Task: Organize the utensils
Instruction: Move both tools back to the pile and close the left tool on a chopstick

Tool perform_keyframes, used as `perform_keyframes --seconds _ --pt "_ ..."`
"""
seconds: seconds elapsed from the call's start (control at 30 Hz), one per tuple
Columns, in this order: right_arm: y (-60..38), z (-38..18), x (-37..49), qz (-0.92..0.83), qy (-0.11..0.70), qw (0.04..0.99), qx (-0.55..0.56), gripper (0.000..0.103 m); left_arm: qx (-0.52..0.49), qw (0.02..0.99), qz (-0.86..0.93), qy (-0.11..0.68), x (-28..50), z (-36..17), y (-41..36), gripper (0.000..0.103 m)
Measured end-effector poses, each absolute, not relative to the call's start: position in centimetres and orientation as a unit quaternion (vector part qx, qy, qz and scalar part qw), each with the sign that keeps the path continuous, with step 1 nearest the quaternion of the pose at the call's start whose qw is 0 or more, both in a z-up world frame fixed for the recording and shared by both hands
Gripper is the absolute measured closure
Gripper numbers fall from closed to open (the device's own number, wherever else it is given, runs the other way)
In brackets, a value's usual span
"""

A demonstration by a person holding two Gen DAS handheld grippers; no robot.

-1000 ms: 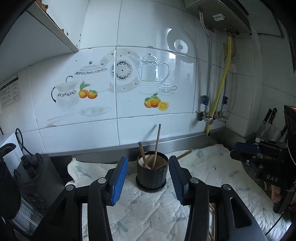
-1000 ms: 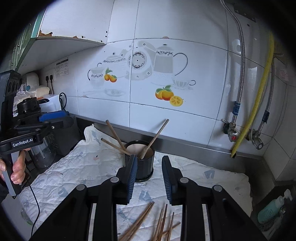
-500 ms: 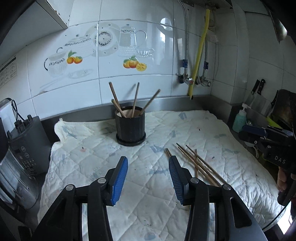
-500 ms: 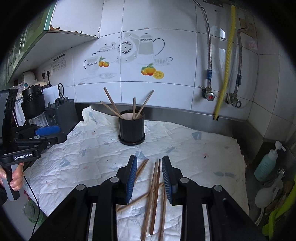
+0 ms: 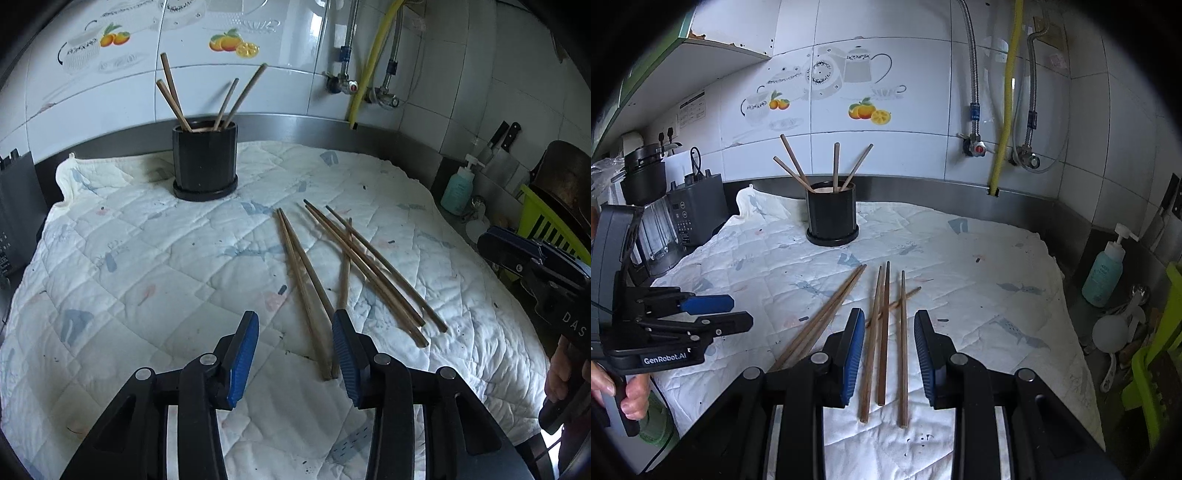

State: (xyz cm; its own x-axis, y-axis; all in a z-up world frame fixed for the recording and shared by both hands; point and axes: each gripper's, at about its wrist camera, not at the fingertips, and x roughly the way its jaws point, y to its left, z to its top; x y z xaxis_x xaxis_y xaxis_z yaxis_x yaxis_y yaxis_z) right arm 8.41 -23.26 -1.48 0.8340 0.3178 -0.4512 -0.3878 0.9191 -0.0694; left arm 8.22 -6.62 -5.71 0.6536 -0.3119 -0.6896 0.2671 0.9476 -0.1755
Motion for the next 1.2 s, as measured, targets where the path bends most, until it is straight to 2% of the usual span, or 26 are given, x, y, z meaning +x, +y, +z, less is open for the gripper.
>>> perform_keyframes --seconds 0.3,0.43,0.7,0.93,1.2 --pt "-24.3 -3.0 8.6 0.176 0.24 0.953 -0.061 0.072 -0.062 0.895 -0.154 0.414 10.0 -9.8 -8.0 0.063" --pt "-24.6 -3.5 8.8 0.176 0.247 0.951 -0.055 0.072 -0.059 0.892 -0.152 0.421 10.7 -11.0 -8.7 0.075" --pt "-25.0 -4.2 9.1 0.178 0.259 0.948 -0.044 0.072 -0.04 0.903 -0.138 0.404 10.7 -11.6 -9.3 0.078" --pt "-24.7 -5.1 9.2 0.179 0.266 0.946 -0.046 0.072 -0.004 0.912 -0.132 0.389 10.3 -11.7 -9.6 0.092" --pt "-24.2 -6.9 9.1 0.184 0.284 0.939 -0.057 0.072 0.009 0.918 -0.118 0.38 10.0 -11.4 -8.8 0.093"
